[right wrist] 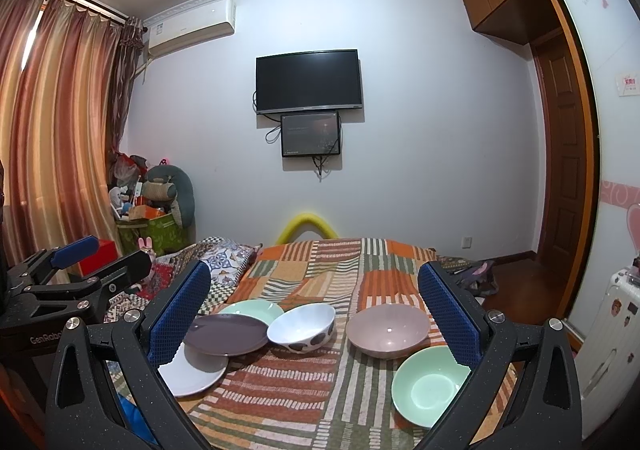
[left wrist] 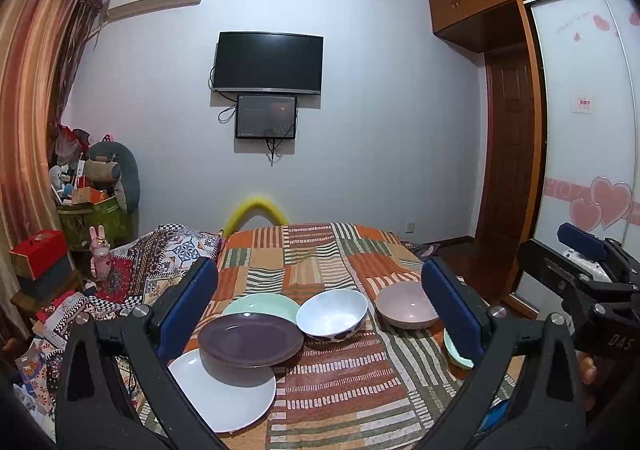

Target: Organize plates and bowls

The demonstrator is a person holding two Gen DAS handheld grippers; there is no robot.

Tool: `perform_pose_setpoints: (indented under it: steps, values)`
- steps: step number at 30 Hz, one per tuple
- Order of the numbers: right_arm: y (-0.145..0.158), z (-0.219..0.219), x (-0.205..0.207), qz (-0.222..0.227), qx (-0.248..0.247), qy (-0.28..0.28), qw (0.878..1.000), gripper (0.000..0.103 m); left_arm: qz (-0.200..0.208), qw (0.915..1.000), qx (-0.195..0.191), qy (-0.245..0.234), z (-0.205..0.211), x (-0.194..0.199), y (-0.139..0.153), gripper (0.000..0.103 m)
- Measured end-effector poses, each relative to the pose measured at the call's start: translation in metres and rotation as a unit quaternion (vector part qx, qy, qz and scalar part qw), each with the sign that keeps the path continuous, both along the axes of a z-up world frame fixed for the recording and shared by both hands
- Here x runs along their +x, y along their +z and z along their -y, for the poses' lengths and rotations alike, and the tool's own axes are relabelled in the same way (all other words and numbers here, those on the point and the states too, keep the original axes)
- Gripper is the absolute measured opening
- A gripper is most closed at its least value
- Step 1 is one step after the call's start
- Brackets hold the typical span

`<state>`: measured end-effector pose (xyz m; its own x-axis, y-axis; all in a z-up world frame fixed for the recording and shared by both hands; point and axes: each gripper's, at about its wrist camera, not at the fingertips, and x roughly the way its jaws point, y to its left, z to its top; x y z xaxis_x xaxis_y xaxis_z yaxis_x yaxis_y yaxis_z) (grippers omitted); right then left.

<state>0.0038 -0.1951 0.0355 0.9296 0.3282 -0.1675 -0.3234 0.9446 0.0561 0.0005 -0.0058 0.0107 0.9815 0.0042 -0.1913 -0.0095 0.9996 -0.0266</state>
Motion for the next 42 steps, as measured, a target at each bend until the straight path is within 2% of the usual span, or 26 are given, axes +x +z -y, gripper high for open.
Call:
perform_pose_setpoints:
  steps: [7, 19, 28, 33, 38, 42]
  values:
    - [0.001, 0.000, 0.000, 0.001, 0.000, 0.000, 1.000, 0.103, 0.001, 1.0000, -0.002, 0.001, 0.001, 0.000, 0.005, 0.103]
    - [0.001, 0.000, -0.001, 0.010, 0.001, -0.013, 1.000, 0.103, -0.001, 0.9999, -0.012, -0.001, -0.007, 0.000, -0.006, 0.103]
    - [-0.009, -0.005, 0.011, -0.011, 0.004, 0.003, 1.000, 0.103, -0.011, 0.9997, -0.022, -0.001, -0.013, 0.008, -0.015, 0.103]
    - [-0.021, -0.015, 0.023, -0.030, -0.005, 0.020, 0.999, 0.103, -0.048, 0.9963, -0.071, -0.012, -0.034, 0.023, -0.026, 0.103]
    - [-0.036, -0.030, 0.040, -0.054, -0.029, 0.054, 0.997, 0.103, -0.066, 0.9956, -0.065, 0.014, -0.066, 0.044, -0.044, 0.103]
    - [-0.045, -0.044, 0.052, -0.055, -0.048, 0.068, 0.995, 0.103, -0.095, 0.9932, -0.057, 0.034, -0.093, 0.064, -0.060, 0.103]
